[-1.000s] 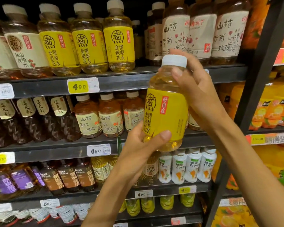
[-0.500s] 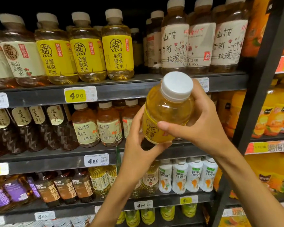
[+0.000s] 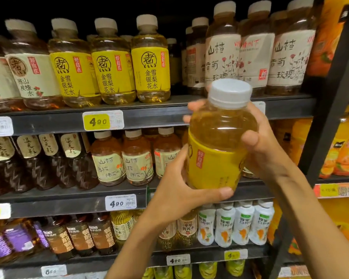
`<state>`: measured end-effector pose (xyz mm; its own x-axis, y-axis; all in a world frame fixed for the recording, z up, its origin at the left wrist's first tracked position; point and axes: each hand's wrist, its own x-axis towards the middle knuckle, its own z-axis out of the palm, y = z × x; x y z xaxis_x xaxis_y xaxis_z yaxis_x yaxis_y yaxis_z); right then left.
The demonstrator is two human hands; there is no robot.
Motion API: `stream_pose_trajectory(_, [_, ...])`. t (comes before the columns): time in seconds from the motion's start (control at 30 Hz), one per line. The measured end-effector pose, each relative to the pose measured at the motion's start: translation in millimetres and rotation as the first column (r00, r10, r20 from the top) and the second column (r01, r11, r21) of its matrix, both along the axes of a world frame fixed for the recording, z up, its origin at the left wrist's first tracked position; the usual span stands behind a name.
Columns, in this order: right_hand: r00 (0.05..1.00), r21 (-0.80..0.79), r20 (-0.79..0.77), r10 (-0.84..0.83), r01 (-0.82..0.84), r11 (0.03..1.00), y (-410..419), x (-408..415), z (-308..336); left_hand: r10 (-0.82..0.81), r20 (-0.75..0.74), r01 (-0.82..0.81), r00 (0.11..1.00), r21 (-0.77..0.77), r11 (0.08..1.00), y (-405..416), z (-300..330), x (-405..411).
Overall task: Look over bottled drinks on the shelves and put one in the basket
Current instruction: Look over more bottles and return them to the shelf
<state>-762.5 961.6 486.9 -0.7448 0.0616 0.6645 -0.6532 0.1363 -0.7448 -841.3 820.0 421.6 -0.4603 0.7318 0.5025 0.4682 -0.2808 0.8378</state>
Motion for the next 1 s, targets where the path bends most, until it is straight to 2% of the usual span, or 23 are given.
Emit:
stream_pose_trajectory(0.1, [0.997, -0.02, 0.027, -0.069, 0.07, 0.997, -2.3, -3.8, 2.2, -0.089, 0.155, 0.092, 0.984, -0.008, 0.996, 2.7, -5.3, -3.6])
stream_pose_trajectory(0.2, [0.981, -0.12, 0.007, -0.196, 0.196, 0.973, -4.5, -9.9, 7.0, -0.087, 0.257, 0.081, 0.962, 0.034, 0.996, 9.3, -1.2, -8.1])
stream_pose_trajectory(0.37, [0.91, -0.172, -0.049, -0.412, 0.398, 0.901, -11.4, -19.5, 29.6, 0.182, 0.082, -0.19, 0.98, 0.109, 0.976, 18.2, 18.1, -12.8])
stream_pose_trajectory(0.5, [0.895, -0.239, -0.015, -0.446, 0.43, 0.871, -12.8, -30.3, 47.3, 0.304, -0.114, -0.294, 0.946, 0.1, 0.951, 31.9, 34.8, -9.7])
stream_pose_trajectory(0.67, [0.907, -0.113, -0.051, -0.417, 0.41, 0.905, -5.4, -38.9, 76.2, 0.47, -0.145, -0.432, 0.871, 0.23, 0.872, 41.2, 60.4, -22.9])
stream_pose_trajectory(0.8, [0.879, 0.114, -0.101, -0.467, 0.476, 0.872, 3.8, -49.3, 96.9, 0.58, -0.156, -0.522, 0.799, 0.299, 0.799, 46.7, 78.8, -33.7])
stream_pose_trajectory(1.0, [0.822, 0.1, -0.203, -0.532, 0.558, 0.824, 13.2, -70.4, 105.9, 0.698, -0.297, -0.629, 0.652, 0.302, 0.716, 54.9, 93.1, -56.1])
